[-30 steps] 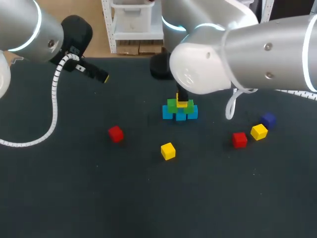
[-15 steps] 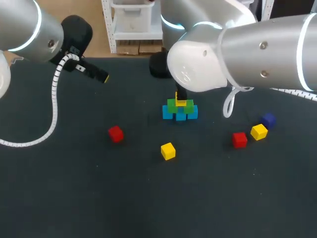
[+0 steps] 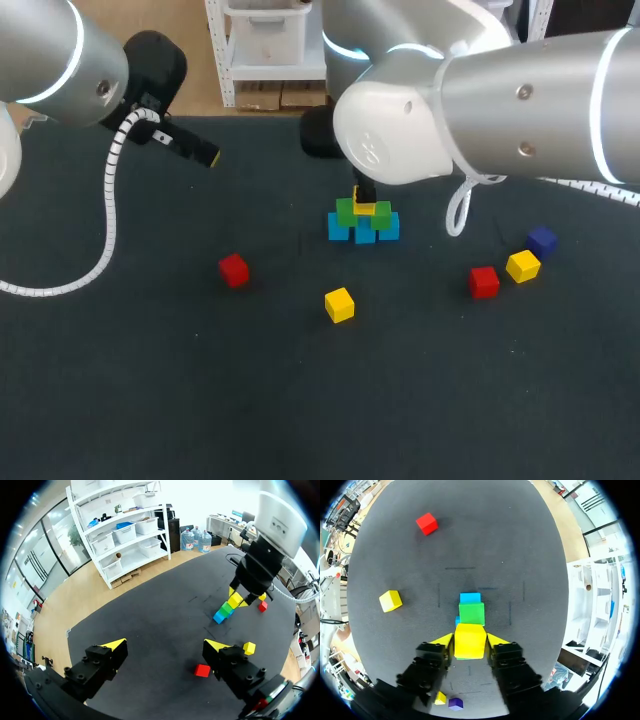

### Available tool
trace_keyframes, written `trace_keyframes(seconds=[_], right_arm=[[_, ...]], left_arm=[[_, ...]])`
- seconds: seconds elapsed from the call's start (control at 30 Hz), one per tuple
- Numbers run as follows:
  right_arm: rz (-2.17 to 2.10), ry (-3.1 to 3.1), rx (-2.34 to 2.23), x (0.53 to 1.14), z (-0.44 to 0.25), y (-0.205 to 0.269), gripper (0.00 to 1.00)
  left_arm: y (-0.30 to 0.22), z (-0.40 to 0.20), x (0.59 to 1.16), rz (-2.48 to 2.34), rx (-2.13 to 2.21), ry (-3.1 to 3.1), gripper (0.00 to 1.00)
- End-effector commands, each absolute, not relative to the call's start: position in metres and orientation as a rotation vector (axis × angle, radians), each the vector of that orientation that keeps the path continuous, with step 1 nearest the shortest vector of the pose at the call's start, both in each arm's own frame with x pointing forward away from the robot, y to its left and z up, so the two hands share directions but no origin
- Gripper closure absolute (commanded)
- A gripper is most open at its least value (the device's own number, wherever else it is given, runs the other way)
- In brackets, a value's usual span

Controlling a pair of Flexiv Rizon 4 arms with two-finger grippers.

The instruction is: Place the blue cubes, place green cubes on the blue cubes, place the yellow cubes on the green cubes, then place the red cubes on the yellow cubes, and place purple cube on the red cubes.

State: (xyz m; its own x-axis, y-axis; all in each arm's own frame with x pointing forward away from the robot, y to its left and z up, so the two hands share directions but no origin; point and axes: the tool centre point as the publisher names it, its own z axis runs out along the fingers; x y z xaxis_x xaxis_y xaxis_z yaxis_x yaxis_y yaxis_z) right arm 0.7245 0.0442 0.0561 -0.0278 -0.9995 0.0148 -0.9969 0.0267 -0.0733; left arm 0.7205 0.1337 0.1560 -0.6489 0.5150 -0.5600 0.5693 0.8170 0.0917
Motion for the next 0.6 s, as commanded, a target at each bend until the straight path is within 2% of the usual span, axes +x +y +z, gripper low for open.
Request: trace_keyframes(seconds=[0.03,0.6], right_arm=[[-0.092,2.223,-2.157,0.726,0.055,0.044,0.0],[-0.094,2.243,-2.113,0.728,0.059,0.03,0.0]], left_arm=[[0.135,0.156,0.72,-0.13,0.8,2.412,0.0],[0.135,0.156,0.72,-0.13,0.8,2.412,0.0]])
